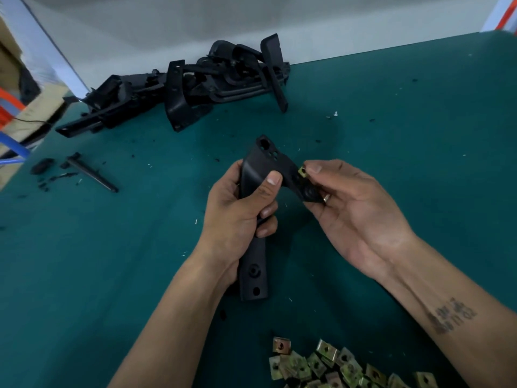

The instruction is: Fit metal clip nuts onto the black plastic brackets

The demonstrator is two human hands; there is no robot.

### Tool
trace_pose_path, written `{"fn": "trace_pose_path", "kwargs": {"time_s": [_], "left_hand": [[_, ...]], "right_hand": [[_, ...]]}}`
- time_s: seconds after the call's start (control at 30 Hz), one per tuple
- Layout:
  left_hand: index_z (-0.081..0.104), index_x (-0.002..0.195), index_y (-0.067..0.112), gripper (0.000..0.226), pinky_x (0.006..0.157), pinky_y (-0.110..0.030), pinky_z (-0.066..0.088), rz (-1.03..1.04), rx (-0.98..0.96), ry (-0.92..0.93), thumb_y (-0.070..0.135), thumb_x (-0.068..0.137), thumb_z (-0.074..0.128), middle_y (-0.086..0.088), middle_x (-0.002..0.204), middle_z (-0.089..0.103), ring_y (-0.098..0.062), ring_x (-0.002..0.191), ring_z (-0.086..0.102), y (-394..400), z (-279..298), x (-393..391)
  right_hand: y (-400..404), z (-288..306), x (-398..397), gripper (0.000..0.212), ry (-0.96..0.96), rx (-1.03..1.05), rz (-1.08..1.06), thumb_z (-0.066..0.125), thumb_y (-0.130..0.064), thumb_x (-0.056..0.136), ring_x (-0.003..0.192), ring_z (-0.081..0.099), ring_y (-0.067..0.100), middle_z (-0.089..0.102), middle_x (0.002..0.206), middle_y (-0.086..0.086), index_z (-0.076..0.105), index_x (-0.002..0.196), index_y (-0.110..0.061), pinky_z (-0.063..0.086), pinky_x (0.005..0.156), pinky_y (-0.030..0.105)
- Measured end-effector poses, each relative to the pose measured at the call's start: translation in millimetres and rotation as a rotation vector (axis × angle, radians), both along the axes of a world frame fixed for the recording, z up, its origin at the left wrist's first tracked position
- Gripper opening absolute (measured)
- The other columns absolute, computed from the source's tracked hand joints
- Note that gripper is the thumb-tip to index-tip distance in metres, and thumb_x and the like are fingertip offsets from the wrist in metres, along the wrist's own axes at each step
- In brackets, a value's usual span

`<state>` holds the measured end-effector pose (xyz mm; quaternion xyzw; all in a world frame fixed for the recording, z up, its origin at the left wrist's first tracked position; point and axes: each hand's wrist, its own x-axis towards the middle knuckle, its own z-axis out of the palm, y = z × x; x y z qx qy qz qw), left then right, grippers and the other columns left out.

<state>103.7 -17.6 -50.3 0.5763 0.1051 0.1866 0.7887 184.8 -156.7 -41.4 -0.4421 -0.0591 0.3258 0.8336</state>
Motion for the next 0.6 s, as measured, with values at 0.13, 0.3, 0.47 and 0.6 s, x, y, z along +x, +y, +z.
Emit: {"fn": "trace_pose_path", "kwargs": {"time_s": [0.13,0.3,0.47,0.6], "left_hand": [[0.054,0.099,0.012,0.011,0.04,-0.019,0.032,0.008,-0.016,0.007,0.014,0.096,0.065,0.004,0.075,0.044,-0.008,0.055,0.036,1.1,1.1,-0.9],[0.056,0.099,0.013,0.008,0.04,-0.02,0.032,0.021,-0.019,0.023,0.014,0.097,0.064,0.005,0.073,0.044,-0.007,0.055,0.037,0.9,3.2,-2.2],[0.055,0.096,0.014,0.008,0.039,-0.02,0.031,0.044,-0.023,0.024,0.013,0.097,0.063,0.004,0.073,0.043,-0.007,0.056,0.037,-0.3,3.8,-2.8],[0.057,0.095,0.015,0.008,0.039,-0.019,0.031,0.029,-0.021,0.011,0.014,0.095,0.065,0.004,0.072,0.042,-0.007,0.055,0.037,0.4,2.7,-2.3]], "right_hand": [[0.5,-3.7,-0.1,0.049,-0.114,0.006,0.07,0.085,-0.002,0.063,0.089,0.067,0.017,0.07,0.095,0.008,0.066,0.107,-0.009,0.053,0.079,0.026],[4.3,-5.5,-2.6,0.065,-0.173,-0.04,0.013,0.083,0.007,0.051,0.097,0.069,0.021,0.071,0.1,0.013,0.066,0.112,-0.003,0.054,0.088,0.026],[7.1,-4.9,-4.8,0.059,-0.149,-0.019,-0.037,0.082,0.001,0.047,0.093,0.072,0.02,0.075,0.096,0.012,0.069,0.104,-0.003,0.058,0.086,0.025],[7.4,-2.9,-7.3,0.052,-0.146,0.005,-0.044,0.079,0.005,0.05,0.089,0.073,0.02,0.076,0.092,0.008,0.069,0.1,-0.004,0.06,0.082,0.027]]}}
